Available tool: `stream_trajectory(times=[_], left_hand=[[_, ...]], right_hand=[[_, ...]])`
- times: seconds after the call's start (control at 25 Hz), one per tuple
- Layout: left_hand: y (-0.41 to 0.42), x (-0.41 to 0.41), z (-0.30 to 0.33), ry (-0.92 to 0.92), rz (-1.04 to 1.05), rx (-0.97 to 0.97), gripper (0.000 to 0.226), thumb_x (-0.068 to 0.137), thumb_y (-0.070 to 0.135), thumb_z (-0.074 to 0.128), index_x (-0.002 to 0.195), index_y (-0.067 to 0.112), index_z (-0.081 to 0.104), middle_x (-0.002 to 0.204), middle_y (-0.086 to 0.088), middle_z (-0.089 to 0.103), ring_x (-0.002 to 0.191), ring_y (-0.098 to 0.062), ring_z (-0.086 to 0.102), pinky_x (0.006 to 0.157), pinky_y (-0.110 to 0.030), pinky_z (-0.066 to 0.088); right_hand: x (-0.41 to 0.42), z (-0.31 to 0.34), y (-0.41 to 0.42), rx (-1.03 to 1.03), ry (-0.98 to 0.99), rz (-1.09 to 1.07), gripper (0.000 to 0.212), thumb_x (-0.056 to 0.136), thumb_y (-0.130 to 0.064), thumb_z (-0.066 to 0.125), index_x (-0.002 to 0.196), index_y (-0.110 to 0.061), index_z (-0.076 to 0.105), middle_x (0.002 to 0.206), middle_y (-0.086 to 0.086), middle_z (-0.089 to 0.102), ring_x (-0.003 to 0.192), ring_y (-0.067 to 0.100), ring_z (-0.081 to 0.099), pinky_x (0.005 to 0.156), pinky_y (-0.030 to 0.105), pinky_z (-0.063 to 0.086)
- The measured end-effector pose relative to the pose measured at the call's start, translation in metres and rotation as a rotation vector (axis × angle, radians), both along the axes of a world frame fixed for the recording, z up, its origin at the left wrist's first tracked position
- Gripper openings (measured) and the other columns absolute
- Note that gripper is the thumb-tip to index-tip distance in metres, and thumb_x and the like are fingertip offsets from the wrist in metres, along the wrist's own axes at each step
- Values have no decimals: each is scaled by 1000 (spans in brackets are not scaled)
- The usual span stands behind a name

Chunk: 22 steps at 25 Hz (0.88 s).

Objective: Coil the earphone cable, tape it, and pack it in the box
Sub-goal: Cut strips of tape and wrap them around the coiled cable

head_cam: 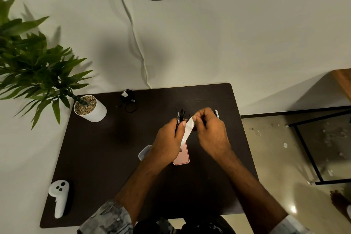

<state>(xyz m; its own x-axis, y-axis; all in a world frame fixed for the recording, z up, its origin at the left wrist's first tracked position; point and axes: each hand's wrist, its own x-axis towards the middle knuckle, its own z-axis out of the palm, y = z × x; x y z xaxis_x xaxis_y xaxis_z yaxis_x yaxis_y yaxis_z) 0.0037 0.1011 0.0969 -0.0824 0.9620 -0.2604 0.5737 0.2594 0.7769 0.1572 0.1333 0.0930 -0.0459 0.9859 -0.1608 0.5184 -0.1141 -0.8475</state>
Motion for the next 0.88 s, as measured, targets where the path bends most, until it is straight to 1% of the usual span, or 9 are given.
stream_trajectory(times=[0.08,0.2,0.32,0.4,0.6,0.64,0.72,0.8,0.88], left_hand=[[0,0,-4,-15,50,1,30,108,41,41,109,22,64,89,2,69,79,-14,68,72,-44,59],[-1,-3,-8,-71,82,-30,32,108,40,42,105,20,67,86,-2,71,76,-18,71,68,-52,59],[-4,-4,-6,-140,156,-37,30,107,36,44,107,20,68,87,-2,73,76,-21,73,67,-54,61],[-6,-4,-6,-139,181,-22,29,108,34,43,114,21,68,91,-1,73,77,-21,72,69,-54,61],[-4,-3,-2,-58,164,8,29,109,32,42,114,17,65,103,2,72,88,-13,70,77,-44,61],[-4,-3,-3,-48,160,12,28,108,33,42,114,18,65,103,5,72,86,-11,70,76,-42,61],[-4,-4,-4,-27,157,23,27,108,35,42,111,20,64,101,6,72,82,-8,69,70,-39,62],[-4,-5,-5,7,149,28,24,108,35,42,109,23,62,99,8,71,80,-5,69,65,-31,61],[-3,-6,-4,19,140,32,20,109,34,42,106,25,59,95,12,68,80,-2,68,64,-26,60]], right_hand=[[1,3,2,-44,18,11,5,107,-25,58,106,-21,60,89,-4,72,81,10,73,70,25,61],[3,5,4,-134,119,12,7,107,-21,58,102,-19,62,89,1,76,75,15,77,67,27,63],[8,8,8,-330,337,-14,12,107,-18,59,105,-10,67,89,9,80,70,18,77,62,34,61],[12,7,9,-471,493,-42,16,106,-19,61,109,-6,70,90,12,81,71,20,76,61,31,59],[22,-11,11,-571,632,-76,25,104,-30,63,109,-7,72,94,13,80,70,20,74,61,30,58],[26,-22,13,-554,585,-99,25,104,-33,63,106,-9,71,95,12,80,70,21,74,60,31,58],[40,-57,19,-473,297,-141,23,103,-37,64,99,-15,70,95,12,79,71,21,74,60,33,59],[63,-103,21,-393,-167,-137,18,101,-38,68,98,-20,68,96,9,77,80,21,73,73,40,63],[85,-141,18,-448,-448,-112,26,97,-37,70,113,-17,66,110,10,72,98,24,70,89,44,61]])
